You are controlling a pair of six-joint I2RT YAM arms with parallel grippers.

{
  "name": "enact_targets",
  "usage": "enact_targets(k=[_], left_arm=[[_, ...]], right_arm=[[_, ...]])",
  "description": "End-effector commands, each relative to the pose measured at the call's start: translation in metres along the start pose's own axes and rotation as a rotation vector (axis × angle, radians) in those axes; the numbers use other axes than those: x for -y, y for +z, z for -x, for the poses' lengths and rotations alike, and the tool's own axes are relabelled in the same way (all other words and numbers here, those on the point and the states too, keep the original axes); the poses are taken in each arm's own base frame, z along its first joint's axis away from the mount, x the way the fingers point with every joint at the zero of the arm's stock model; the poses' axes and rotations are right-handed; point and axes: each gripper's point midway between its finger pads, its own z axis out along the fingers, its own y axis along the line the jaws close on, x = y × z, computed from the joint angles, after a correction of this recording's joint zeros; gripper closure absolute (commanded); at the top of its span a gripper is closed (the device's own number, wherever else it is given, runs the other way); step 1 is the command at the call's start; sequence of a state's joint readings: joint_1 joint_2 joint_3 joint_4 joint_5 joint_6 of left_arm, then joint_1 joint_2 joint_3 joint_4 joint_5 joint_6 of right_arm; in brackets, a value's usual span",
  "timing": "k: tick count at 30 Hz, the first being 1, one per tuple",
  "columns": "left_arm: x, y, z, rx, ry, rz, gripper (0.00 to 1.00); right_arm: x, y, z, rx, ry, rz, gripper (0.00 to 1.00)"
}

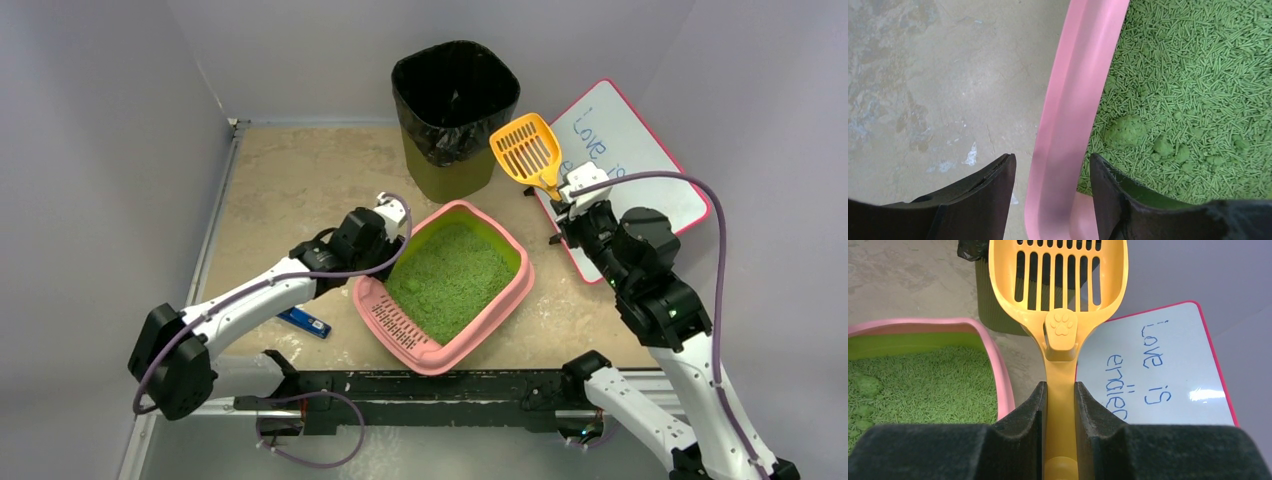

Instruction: Clean the litter box

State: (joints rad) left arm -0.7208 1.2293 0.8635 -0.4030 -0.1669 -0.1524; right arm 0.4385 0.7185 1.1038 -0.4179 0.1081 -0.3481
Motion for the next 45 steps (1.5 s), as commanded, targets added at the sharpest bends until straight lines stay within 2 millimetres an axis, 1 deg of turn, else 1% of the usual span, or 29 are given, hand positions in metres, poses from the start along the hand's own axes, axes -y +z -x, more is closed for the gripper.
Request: enact_targets(k=[1, 3, 6, 9, 10, 14, 16, 22, 27, 29, 33, 35, 37, 39, 40, 42, 44, 45], left_arm=[[0.007, 0.01, 0.022, 0.065, 0.1, -0.042, 0.45], [0.012, 0.016, 0.021, 0.057, 0.139, -0.071, 0.46], [0.018, 0.025, 0.017, 0.044, 0.232, -0.117, 0.52], [0.026, 0.033, 0.011, 0.022, 0.314, -0.176, 0.62], [0.029, 0.034, 0.01, 0.017, 0.343, -0.199, 0.65], [0.034, 0.038, 0.008, 0.017, 0.48, -0.261, 0.7], [0.036, 0.04, 0.01, 0.026, 0.549, -0.282, 0.73], [0.037, 0.054, 0.011, 0.004, 0.739, -0.329, 0.74], [0.042, 0.069, 0.011, -0.013, 0.841, -0.381, 0.76], [0.042, 0.074, 0.015, -0.004, 0.879, -0.382, 0.76], [0.036, 0.081, 0.031, 0.028, 0.918, -0.324, 0.76], [0.032, 0.079, 0.045, 0.066, 0.896, -0.274, 0.72], [0.029, 0.071, 0.066, 0.129, 0.845, -0.219, 0.64], [0.027, 0.059, 0.081, 0.178, 0.787, -0.191, 0.59], [0.027, 0.05, 0.089, 0.206, 0.753, -0.179, 0.57], [0.025, 0.039, 0.097, 0.237, 0.683, -0.165, 0.52], [0.023, 0.026, 0.104, 0.274, 0.601, -0.141, 0.39], [0.021, 0.019, 0.106, 0.294, 0.555, -0.128, 0.37]], right_arm=[[0.003, -0.006, 0.015, 0.055, 0.007, -0.006, 1.0], [0.005, -0.008, 0.016, 0.058, 0.005, -0.01, 1.0], [0.006, -0.01, 0.018, 0.066, 0.001, -0.016, 1.0], [0.005, -0.011, 0.021, 0.08, 0.001, -0.006, 1.0], [0.004, -0.012, 0.022, 0.085, 0.003, -0.002, 1.0], [0.004, -0.013, 0.023, 0.088, 0.008, 0.0, 1.0], [0.004, -0.015, 0.022, 0.085, 0.006, 0.0, 1.0], [-0.001, -0.018, 0.023, 0.099, 0.014, 0.028, 1.0], [-0.001, -0.021, 0.024, 0.099, 0.02, 0.028, 1.0], [0.0, -0.022, 0.023, 0.094, 0.019, 0.026, 1.0], [-0.001, -0.024, 0.021, 0.084, 0.018, 0.033, 1.0], [-0.003, -0.025, 0.02, 0.076, 0.021, 0.04, 1.0], [-0.004, -0.025, 0.018, 0.066, 0.024, 0.043, 1.0], [-0.005, -0.025, 0.016, 0.062, 0.024, 0.048, 1.0], [-0.006, -0.023, 0.015, 0.059, 0.024, 0.053, 1.0], [-0.011, -0.021, 0.013, 0.042, 0.022, 0.078, 1.0], [-0.014, -0.018, 0.01, 0.019, 0.014, 0.1, 1.0], [-0.015, -0.018, 0.007, 0.0, 0.007, 0.107, 1.0]])
